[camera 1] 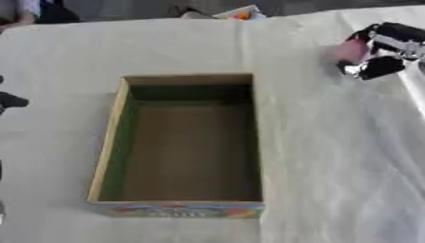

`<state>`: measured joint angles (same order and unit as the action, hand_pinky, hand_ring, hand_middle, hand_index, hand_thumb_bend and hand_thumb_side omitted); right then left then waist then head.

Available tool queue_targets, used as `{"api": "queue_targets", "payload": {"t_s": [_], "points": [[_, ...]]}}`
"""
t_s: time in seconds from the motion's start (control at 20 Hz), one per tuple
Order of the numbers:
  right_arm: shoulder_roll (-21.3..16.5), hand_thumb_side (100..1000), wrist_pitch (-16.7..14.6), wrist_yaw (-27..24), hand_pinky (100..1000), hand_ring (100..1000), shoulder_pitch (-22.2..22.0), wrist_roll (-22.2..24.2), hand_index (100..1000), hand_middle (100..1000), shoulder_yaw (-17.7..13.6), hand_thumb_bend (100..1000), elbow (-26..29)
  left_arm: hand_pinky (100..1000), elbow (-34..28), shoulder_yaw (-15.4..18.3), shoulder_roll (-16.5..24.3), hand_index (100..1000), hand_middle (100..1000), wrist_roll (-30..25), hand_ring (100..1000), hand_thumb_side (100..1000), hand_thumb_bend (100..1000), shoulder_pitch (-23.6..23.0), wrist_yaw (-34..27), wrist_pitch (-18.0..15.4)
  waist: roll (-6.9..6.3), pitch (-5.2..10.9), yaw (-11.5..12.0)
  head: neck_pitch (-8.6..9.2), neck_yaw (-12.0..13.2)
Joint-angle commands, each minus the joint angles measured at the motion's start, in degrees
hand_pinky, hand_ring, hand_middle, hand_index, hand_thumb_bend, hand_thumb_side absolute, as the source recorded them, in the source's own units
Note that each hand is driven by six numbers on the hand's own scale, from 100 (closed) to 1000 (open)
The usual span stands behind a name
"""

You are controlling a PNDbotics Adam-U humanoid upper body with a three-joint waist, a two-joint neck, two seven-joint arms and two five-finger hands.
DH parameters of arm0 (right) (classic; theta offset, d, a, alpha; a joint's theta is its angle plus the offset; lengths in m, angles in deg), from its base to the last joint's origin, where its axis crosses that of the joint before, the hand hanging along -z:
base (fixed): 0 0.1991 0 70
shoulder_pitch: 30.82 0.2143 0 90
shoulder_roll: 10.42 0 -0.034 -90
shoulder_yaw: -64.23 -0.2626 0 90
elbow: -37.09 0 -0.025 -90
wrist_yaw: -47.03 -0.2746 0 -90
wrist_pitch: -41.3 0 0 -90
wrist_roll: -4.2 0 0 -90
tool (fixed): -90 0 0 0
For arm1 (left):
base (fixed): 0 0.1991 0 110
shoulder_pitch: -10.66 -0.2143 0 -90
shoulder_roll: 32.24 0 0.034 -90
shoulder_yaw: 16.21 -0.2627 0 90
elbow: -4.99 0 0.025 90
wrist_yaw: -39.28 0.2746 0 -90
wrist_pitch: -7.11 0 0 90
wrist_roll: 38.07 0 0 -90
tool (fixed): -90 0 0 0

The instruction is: Pick up objects on the table and place them in the box.

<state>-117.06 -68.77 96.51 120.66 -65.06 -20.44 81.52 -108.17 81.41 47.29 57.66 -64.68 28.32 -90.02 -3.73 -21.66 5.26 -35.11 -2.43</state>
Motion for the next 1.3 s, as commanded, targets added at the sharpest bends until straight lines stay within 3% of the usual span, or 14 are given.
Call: {"api": "queue_targets", "payload": {"t_s": [0.05, 0.3, 0.55, 0.75, 0.8, 0.85, 1.3], "points": [[-0.85, 642, -0.29, -0.47, 647, 761, 1.31, -0.25, 806, 590, -0.27, 100, 0.56, 555, -0.53, -0.18, 0.43, 723, 572, -0.23, 475, 934, 100, 0.44, -0.14, -0.05, 0.25, 1.18, -0.03, 0.00, 0.07], [-0.77, 730, -0.74, -3.10, 633, 739, 1.39, -0.21, 773, 564, -0.12, 100, 1.35, 556, -0.50, -0.14, 0.39, 723, 572, -0.21, 476, 932, 100, 0.42, -0.14, 0.00, 0.36, 1.42, -0.01, -0.56, 0.33], [-1.94, 572, -1.21, -6.61, 603, 707, 0.49, -1.28, 699, 544, 0.76, 100, 4.09, 556, -0.53, -0.14, 0.37, 722, 572, -0.19, 476, 929, 100, 0.45, -0.15, 0.02, 0.55, 1.80, -0.10, -0.87, 0.50], [-3.21, 559, -1.21, -8.82, 579, 688, -0.53, -3.62, 659, 554, 1.49, 100, 6.86, 556, -0.53, -0.15, 0.32, 722, 572, -0.19, 477, 930, 100, 0.42, -0.21, 0.08, 0.70, 2.24, -0.18, -1.05, 0.57], [-3.54, 622, -1.03, -9.16, 565, 681, -0.70, -4.52, 644, 567, 1.68, 100, 7.55, 557, -0.53, -0.14, 0.32, 722, 573, -0.19, 477, 929, 100, 0.41, -0.22, 0.10, 0.73, 2.36, -0.22, -1.11, 0.59], [-3.82, 567, -0.76, -9.29, 565, 681, -0.88, -5.56, 644, 564, 1.91, 100, 8.25, 557, -0.53, -0.13, 0.32, 722, 573, -0.18, 477, 928, 100, 0.40, -0.23, 0.12, 0.76, 2.46, -0.24, -1.14, 0.59], [-6.37, 675, 3.48, -10.82, 511, 627, -2.24, -14.22, 597, 542, 4.84, 100, 18.52, 558, -0.45, -0.13, 0.19, 722, 573, -0.39, 478, 925, 100, 0.14, -0.28, 0.35, 1.09, 3.61, -0.57, -1.55, 0.66]]}}
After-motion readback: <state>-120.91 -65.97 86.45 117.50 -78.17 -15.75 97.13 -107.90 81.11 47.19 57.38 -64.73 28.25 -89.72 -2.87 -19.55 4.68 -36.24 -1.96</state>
